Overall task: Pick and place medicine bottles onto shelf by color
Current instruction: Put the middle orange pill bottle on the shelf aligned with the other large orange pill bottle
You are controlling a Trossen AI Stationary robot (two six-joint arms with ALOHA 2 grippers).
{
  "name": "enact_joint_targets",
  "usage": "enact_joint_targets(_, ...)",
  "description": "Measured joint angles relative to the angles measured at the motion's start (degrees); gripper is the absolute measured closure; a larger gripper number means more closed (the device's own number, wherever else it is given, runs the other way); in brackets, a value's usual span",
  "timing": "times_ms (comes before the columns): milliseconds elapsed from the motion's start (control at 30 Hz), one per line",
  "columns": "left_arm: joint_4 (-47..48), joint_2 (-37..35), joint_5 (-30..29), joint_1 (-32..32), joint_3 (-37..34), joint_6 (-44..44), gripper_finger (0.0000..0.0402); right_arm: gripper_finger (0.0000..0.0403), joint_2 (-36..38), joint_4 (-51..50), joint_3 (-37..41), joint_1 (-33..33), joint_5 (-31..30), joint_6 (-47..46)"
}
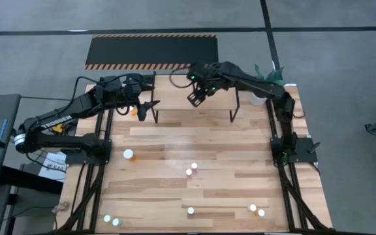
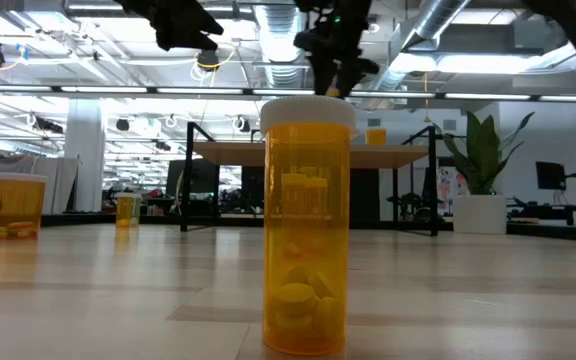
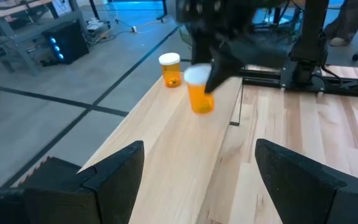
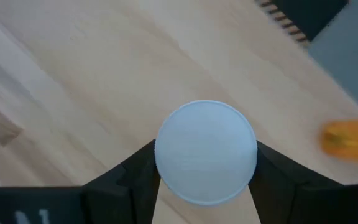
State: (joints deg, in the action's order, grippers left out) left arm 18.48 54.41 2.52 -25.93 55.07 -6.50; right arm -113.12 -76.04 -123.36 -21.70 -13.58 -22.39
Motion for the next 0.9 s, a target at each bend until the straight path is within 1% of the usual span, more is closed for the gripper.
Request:
enact_joint_targets(100, -0.06, 0.00, -0.24, 0.00, 0.00, 0.40, 0.0106, 0.0184, 3.23, -0.96, 2.40, -1.96, -0.04, 0.87)
enact_joint_targets(167, -0.04, 0.00, -0.22, 0.02, 0.00, 0.86, 0.0106, 0.0187, 5.95, -1.67, 5.38, -3.45, -0.16, 1.24)
enact_joint_targets(300, -0.02, 0.00, -0.22, 0.02, 0.00, 1.81, 0.0106, 0.0189, 12.49, -0.44, 15.43, -5.80, -1.79, 0.86)
enact_joint_targets(400, -0.13, 0.02, -0.22, 0.02, 0.00, 1.84, 0.0106, 0.0186, 18.49, 7.57, 24.16, -7.35, -1.67, 0.09)
enact_joint_targets(500, -1.32, 0.02, -0.28, 0.00, 0.00, 2.69, 0.0106, 0.0185, 22.30, 15.06, 30.25, -8.74, -1.52, -0.11)
enact_joint_targets(567, -2.64, 0.04, -0.28, 0.02, 0.00, 3.18, 0.0106, 0.0185, 23.29, 18.50, 32.49, -9.38, -1.39, -0.22)
enact_joint_targets(900, -3.39, 0.04, -0.35, 0.02, 0.00, 4.65, 0.0106, 0.0185, 21.90, 20.11, 36.83, -9.92, -0.94, 0.78)
